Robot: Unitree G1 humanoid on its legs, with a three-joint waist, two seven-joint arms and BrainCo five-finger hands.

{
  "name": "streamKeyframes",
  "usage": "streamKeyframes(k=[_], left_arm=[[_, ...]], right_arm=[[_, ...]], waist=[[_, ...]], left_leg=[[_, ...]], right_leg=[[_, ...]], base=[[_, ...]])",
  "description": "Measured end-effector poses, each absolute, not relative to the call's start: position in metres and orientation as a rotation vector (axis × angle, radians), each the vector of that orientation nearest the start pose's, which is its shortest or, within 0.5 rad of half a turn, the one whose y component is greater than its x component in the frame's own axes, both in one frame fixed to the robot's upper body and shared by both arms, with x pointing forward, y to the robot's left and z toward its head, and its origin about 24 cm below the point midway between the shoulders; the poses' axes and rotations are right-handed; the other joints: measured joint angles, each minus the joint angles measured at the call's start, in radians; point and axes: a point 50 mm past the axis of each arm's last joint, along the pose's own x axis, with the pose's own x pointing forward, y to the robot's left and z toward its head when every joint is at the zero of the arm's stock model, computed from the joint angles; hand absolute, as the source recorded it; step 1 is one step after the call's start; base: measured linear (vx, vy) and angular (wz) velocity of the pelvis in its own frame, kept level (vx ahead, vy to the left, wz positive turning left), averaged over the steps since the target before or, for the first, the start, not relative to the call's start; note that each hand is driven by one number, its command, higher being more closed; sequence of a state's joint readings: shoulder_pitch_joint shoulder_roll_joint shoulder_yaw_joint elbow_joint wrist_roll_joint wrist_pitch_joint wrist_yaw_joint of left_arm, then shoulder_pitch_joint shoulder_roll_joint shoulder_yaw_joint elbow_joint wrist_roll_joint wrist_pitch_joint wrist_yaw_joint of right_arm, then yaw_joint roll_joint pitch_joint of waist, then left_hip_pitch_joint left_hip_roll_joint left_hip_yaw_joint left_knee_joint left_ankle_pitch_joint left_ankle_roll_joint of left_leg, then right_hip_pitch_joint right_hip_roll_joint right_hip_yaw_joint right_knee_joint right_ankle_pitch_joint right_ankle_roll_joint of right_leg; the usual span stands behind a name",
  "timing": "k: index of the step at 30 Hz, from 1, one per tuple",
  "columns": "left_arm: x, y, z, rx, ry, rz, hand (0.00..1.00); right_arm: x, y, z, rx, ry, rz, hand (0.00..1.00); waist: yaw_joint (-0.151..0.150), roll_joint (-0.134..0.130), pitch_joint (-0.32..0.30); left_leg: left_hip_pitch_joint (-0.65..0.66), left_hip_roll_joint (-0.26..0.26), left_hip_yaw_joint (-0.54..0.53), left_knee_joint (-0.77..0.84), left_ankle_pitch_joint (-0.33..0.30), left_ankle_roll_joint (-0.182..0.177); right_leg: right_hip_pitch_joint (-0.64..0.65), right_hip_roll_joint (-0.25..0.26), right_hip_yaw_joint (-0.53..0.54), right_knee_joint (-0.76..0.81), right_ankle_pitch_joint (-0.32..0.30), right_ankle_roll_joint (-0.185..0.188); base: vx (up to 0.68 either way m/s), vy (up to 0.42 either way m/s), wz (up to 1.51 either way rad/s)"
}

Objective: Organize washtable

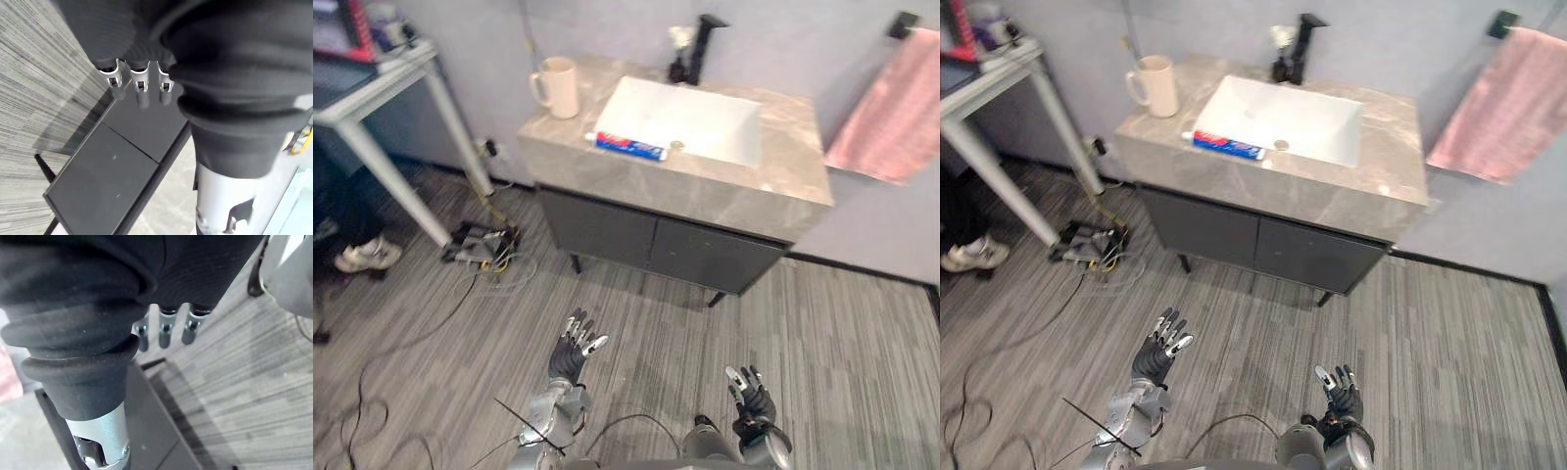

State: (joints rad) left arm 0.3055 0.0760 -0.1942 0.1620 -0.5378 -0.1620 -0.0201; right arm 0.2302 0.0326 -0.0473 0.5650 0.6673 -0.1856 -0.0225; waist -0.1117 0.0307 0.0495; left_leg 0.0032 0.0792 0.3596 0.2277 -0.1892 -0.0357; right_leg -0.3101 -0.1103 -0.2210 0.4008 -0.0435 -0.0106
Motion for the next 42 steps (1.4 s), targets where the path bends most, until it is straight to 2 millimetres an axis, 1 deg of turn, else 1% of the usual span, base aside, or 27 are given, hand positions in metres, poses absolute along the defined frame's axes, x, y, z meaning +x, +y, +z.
streamKeyframes(k=[1,3,5,7,9,12,14,16,17,18,20,22,23,24,25,28,29,30,33,35,36,37,38,39,40,41,42], left_arm=[[0.171,0.139,-0.046,-0.483,0.324,0.032,0.0],[0.17,0.133,-0.047,-0.512,0.327,0.038,0.0],[0.171,0.128,-0.046,-0.533,0.324,0.037,0.0],[0.171,0.126,-0.046,-0.539,0.323,0.035,0.0],[0.169,0.13,-0.048,-0.521,0.336,0.037,0.0],[0.173,0.13,-0.046,-0.497,0.329,0.006,0.0],[0.173,0.126,-0.046,-0.493,0.335,-0.017,0.0],[0.177,0.119,-0.043,-0.505,0.324,-0.037,0.0],[0.181,0.115,-0.04,-0.506,0.312,-0.056,0.0],[0.185,0.112,-0.037,-0.505,0.297,-0.074,0.0],[0.185,0.115,-0.037,-0.494,0.296,-0.067,0.0],[0.187,0.114,-0.036,-0.489,0.294,-0.081,0.0],[0.188,0.113,-0.035,-0.488,0.289,-0.086,0.0],[0.194,0.111,-0.032,-0.487,0.275,-0.102,0.0],[0.199,0.109,-0.028,-0.485,0.256,-0.115,0.0],[0.201,0.113,-0.027,-0.457,0.248,-0.114,0.0],[0.2,0.113,-0.031,-0.439,0.264,-0.115,0.0],[0.202,0.111,-0.031,-0.43,0.265,-0.126,0.0],[0.204,0.099,-0.031,-0.422,0.269,-0.181,0.0],[0.204,0.095,-0.031,-0.437,0.268,-0.194,0.0],[0.203,0.094,-0.032,-0.442,0.274,-0.191,0.0],[0.2,0.095,-0.034,-0.445,0.285,-0.184,0.0],[0.198,0.095,-0.035,-0.446,0.289,-0.181,0.0],[0.195,0.096,-0.037,-0.448,0.299,-0.176,0.0],[0.195,0.095,-0.037,-0.451,0.299,-0.174,0.0],[0.188,0.099,-0.043,-0.457,0.327,-0.141,0.0],[0.184,0.102,-0.045,-0.458,0.332,-0.133,0.0]], right_arm=[[0.14,-0.172,-0.11,0.627,0.559,-0.43,0.0],[0.141,-0.18,-0.108,0.585,0.555,-0.417,0.0],[0.142,-0.179,-0.109,0.583,0.56,-0.423,0.0],[0.142,-0.184,-0.108,0.568,0.557,-0.438,0.0],[0.151,-0.184,-0.104,0.567,0.528,-0.425,0.0],[0.156,-0.179,-0.102,0.581,0.517,-0.42,0.0],[0.152,-0.183,-0.103,0.581,0.518,-0.446,0.0],[0.153,-0.19,-0.1,0.583,0.495,-0.479,0.0],[0.153,-0.193,-0.098,0.585,0.484,-0.496,0.0],[0.153,-0.193,-0.098,0.586,0.481,-0.497,0.0],[0.149,-0.19,-0.1,0.597,0.494,-0.505,0.0],[0.146,-0.192,-0.101,0.609,0.494,-0.522,0.0],[0.146,-0.194,-0.101,0.613,0.491,-0.527,0.0],[0.146,-0.196,-0.101,0.604,0.49,-0.527,0.0],[0.147,-0.196,-0.1,0.601,0.488,-0.524,0.0],[0.149,-0.193,-0.1,0.605,0.489,-0.509,0.0],[0.15,-0.194,-0.099,0.601,0.481,-0.506,0.0],[0.162,-0.194,-0.09,0.604,0.436,-0.483,0.0],[0.178,-0.196,-0.068,0.605,0.318,-0.419,0.0],[0.188,-0.194,-0.056,0.608,0.254,-0.372,0.0],[0.188,-0.188,-0.056,0.61,0.269,-0.355,0.0],[0.178,-0.184,-0.062,0.625,0.294,-0.34,0.0],[0.176,-0.184,-0.062,0.63,0.296,-0.333,0.0],[0.17,-0.177,-0.067,0.657,0.33,-0.319,0.0],[0.166,-0.176,-0.069,0.665,0.344,-0.32,0.0],[0.16,-0.171,-0.072,0.68,0.37,-0.315,0.0],[0.157,-0.169,-0.074,0.686,0.381,-0.314,0.0]], waist=[[0.021,-0.015,-0.01],[0.034,0.035,-0.01],[0.045,0.025,-0.004],[0.043,0.047,-0.009],[0.045,0.043,-0.021],[0.048,0.016,-0.013],[0.047,0.022,-0.003],[0.045,0.045,0.028],[0.041,0.051,0.047],[0.035,0.048,0.066],[0.029,0.035,0.075],[0.008,0.025,0.084],[0.008,0.028,0.09],[0.004,0.032,0.102],[0.001,0.025,0.112],[-0.009,0.007,0.124],[-0.01,0.036,0.131],[-0.008,0.063,0.129],[-0.01,0.055,0.128],[-0.008,0.051,0.124],[-0.002,0.048,0.123],[0.015,0.048,0.123],[0.018,0.048,0.123],[0.017,0.046,0.124],[0.019,0.043,0.126],[0.025,0.031,0.129],[0.031,0.027,0.13]], left_leg=[[0.016,-0.023,0.024,-0.017,0.0,0.001],[0.007,-0.01,0.026,-0.001,0.007,0.009],[0.013,-0.012,0.022,-0.009,-0.02,0.012],[0.029,0.012,0.012,-0.136,0.03,-0.016],[0.044,-0.001,0.019,-0.144,0.034,-0.001],[0.038,-0.019,0.0,-0.141,0.033,0.0],[0.05,-0.03,-0.008,-0.14,0.032,0.001],[0.075,-0.034,-0.021,-0.142,0.021,0.019],[0.095,-0.039,-0.04,-0.142,0.011,0.034],[0.12,-0.046,-0.067,-0.142,-0.012,0.073],[0.133,-0.056,-0.089,-0.142,-0.022,0.083],[0.144,-0.052,-0.139,-0.145,-0.037,0.083],[0.151,-0.046,-0.149,-0.146,-0.04,0.079],[0.167,-0.036,-0.178,-0.15,-0.044,0.074],[0.191,-0.028,-0.214,-0.161,-0.052,0.059],[0.252,-0.018,-0.264,-0.161,-0.094,-0.004],[0.269,0.02,-0.281,-0.156,-0.112,-0.031],[0.253,0.05,-0.274,-0.147,-0.089,-0.068],[0.26,0.065,-0.278,-0.089,0.036,-0.08],[0.197,0.079,-0.277,0.04,0.103,-0.088],[0.147,0.087,-0.279,0.144,0.172,-0.095],[0.092,0.099,-0.286,0.263,0.249,-0.125],[0.076,0.1,-0.289,0.299,0.245,-0.13],[0.0,0.111,-0.295,0.463,0.207,-0.152],[-0.03,0.117,-0.281,0.508,0.181,-0.143],[-0.067,0.123,-0.24,0.552,0.124,-0.093],[-0.076,0.127,-0.22,0.555,0.097,-0.072]], right_leg=[[0.056,-0.002,-0.105,-0.115,0.009,-0.027],[0.112,0.048,-0.071,-0.278,0.101,-0.018],[0.166,0.044,-0.04,-0.344,0.122,-0.01],[0.199,0.061,-0.034,-0.377,0.13,-0.001],[0.22,0.055,-0.018,-0.419,0.153,0.028],[0.212,0.032,-0.028,-0.409,0.156,0.037],[0.191,0.006,-0.025,-0.314,0.119,0.071],[0.12,-0.028,-0.022,-0.093,0.069,0.075],[0.048,-0.055,-0.02,0.09,0.061,0.077],[-0.02,-0.072,-0.002,0.245,0.006,0.083],[-0.068,-0.051,0.025,0.298,-0.087,0.088],[-0.102,0.02,0.038,0.157,-0.112,0.09],[-0.105,0.038,0.033,0.1,-0.103,0.079],[-0.104,0.062,0.025,-0.04,-0.059,0.05],[-0.104,0.064,0.018,-0.172,0.014,0.053],[-0.11,0.029,0.032,-0.315,0.151,0.053],[-0.1,0.048,0.017,-0.279,0.244,0.015],[-0.123,0.066,0.005,-0.219,0.185,-0.013],[-0.137,0.045,-0.022,-0.036,0.044,-0.042],[-0.103,0.054,-0.027,-0.058,0.016,-0.049],[-0.065,0.074,-0.022,-0.113,0.016,-0.051],[-0.022,0.097,-0.007,-0.171,0.017,-0.053],[-0.011,0.104,-0.002,-0.183,0.017,-0.053],[0.037,0.124,0.022,-0.235,0.016,-0.051],[0.059,0.129,0.035,-0.25,0.016,-0.054],[0.097,0.132,0.064,-0.272,0.017,-0.067],[0.113,0.132,0.079,-0.279,0.016,-0.07]], base=[[0.17,0.008,-1.13],[0.16,0.001,-0.77],[0.12,0.04,-0.43],[0.12,0.065,-0.29],[0.07,0.09,-0.17],[0.07,0.107,0.18],[0.07,0.14,0.27],[0.05,0.168,0.32],[0.09,0.147,0.47],[0.1,0.115,0.45],[0.12,0.021,0.43],[0.22,-0.042,0.64],[0.27,-0.095,0.68],[0.33,-0.127,0.85],[0.35,-0.14,0.94],[0.4,-0.187,0.77],[0.4,-0.2,0.42],[0.59,-0.307,0.34],[0.51,-0.305,0.34],[0.37,-0.251,0.1],[0.44,-0.273,-0.23],[0.38,-0.204,-0.34],[0.46,-0.209,-0.49],[0.36,-0.147,-0.41],[0.4,-0.151,-0.61],[0.25,-0.079,-0.52],[0.28,-0.069,-0.92]])
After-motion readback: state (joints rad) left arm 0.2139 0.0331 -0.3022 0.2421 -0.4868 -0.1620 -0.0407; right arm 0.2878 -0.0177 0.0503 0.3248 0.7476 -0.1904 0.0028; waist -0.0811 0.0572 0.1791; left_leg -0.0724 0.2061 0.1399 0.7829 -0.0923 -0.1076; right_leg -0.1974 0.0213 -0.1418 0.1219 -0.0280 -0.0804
